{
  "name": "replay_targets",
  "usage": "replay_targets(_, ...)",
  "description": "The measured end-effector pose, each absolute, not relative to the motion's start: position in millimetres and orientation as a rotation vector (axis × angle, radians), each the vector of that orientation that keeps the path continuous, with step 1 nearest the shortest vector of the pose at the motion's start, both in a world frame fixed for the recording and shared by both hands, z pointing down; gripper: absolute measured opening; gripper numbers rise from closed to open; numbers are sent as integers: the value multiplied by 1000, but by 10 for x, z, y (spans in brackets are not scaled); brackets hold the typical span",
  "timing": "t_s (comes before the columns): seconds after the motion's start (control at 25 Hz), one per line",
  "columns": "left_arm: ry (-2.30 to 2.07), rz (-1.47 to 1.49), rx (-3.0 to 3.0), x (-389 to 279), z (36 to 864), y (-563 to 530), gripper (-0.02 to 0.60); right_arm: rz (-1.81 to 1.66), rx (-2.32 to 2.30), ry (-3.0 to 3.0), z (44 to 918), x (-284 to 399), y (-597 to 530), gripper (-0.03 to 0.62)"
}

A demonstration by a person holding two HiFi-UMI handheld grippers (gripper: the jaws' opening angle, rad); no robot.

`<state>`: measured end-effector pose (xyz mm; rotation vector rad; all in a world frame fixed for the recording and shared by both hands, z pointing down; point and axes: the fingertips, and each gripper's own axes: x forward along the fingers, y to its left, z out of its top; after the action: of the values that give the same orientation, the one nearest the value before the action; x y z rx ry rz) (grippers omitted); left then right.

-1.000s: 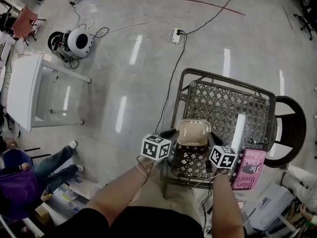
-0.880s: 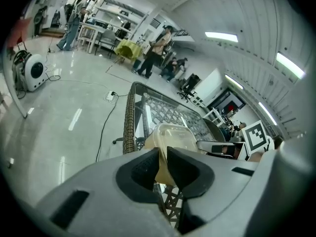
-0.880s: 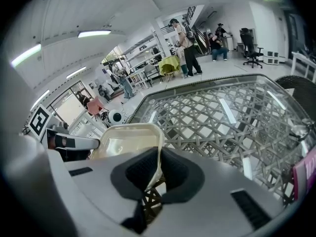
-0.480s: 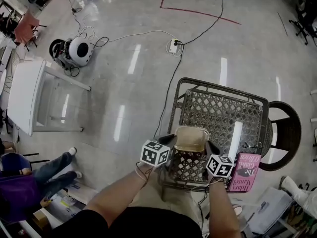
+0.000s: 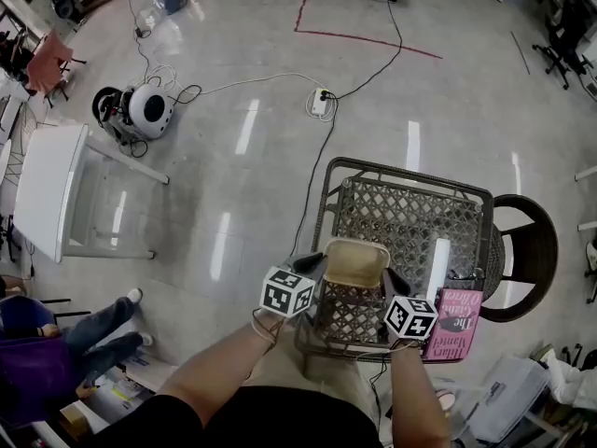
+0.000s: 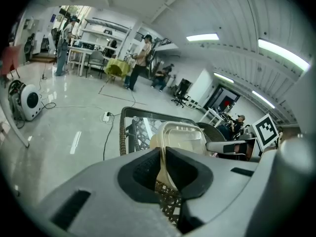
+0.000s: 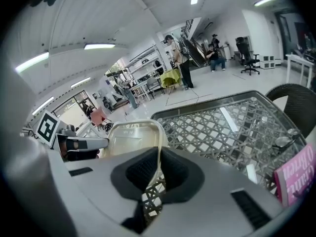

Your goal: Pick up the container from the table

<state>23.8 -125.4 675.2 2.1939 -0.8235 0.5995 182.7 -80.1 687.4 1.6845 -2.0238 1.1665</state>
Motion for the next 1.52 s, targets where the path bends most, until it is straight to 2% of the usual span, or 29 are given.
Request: replay_targets(1.52, -965, 342, 2564, 232, 4853, -1430, 34, 786, 1832, -2297, 4870, 1782, -851, 25)
